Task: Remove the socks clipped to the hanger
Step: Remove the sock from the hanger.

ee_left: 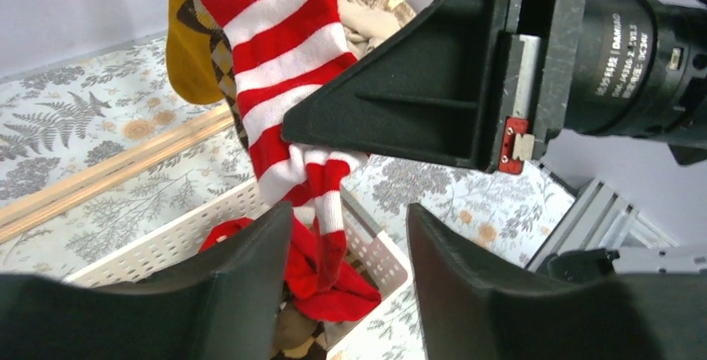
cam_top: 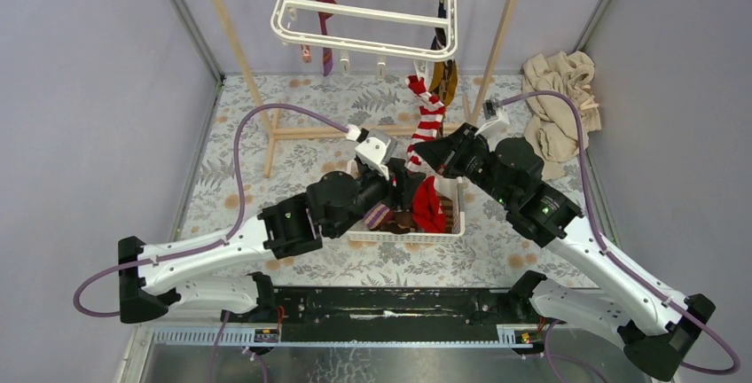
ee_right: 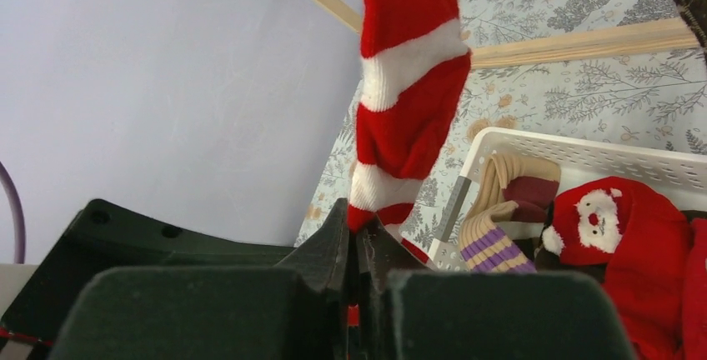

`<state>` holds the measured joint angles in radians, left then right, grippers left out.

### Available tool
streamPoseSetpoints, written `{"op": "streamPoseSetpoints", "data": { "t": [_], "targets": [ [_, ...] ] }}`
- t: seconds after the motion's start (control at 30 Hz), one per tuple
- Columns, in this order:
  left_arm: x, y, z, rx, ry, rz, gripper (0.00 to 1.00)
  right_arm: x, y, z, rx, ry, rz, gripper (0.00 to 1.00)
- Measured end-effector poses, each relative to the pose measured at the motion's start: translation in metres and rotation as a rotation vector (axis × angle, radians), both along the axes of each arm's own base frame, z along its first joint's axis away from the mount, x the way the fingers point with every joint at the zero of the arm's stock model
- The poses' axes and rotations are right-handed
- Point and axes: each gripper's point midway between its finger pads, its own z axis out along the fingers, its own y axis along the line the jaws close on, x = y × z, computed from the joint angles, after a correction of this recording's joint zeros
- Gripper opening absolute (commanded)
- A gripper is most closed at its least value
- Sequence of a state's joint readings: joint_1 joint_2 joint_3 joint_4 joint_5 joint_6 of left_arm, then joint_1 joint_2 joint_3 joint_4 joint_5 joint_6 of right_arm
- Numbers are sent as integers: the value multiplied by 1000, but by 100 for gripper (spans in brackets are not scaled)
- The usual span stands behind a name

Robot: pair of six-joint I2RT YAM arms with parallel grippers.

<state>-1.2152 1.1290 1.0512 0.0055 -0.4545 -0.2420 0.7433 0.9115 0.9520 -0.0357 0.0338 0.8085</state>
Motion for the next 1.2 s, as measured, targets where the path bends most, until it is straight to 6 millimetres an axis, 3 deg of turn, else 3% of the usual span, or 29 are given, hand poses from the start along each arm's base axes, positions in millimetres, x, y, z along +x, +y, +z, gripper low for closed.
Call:
{"op": "streamPoseSetpoints", "data": {
  "t": [0.13, 0.23, 0.47, 0.63, 0.97, 1.1, 1.2],
  "targets": [
    [-5, 3, 9, 11, 17, -14, 97, 0, -3, -3, -14, 5, -5, 0],
    [-7, 10, 32, -15, 5, -15, 98, -1, -5, -5, -22, 7, -2, 0],
    [-1, 33, 114, -148, -56, 23, 99, -4, -4, -6, -31, 6, 20, 0],
    [5, 25, 132, -182, -72, 20, 98, -5, -3, -8, -35, 8, 34, 0],
    [34, -39, 120, -122, -84, 18, 73, -8, -1, -13, -39, 16, 49, 0],
    [47, -47, 125, -109, -106, 64, 64, -10, 1, -15, -40, 21, 64, 0],
    [54, -44, 134, -111, -126, 107, 63, -10, 1, -15, -40, 20, 66, 0]
  ]
}}
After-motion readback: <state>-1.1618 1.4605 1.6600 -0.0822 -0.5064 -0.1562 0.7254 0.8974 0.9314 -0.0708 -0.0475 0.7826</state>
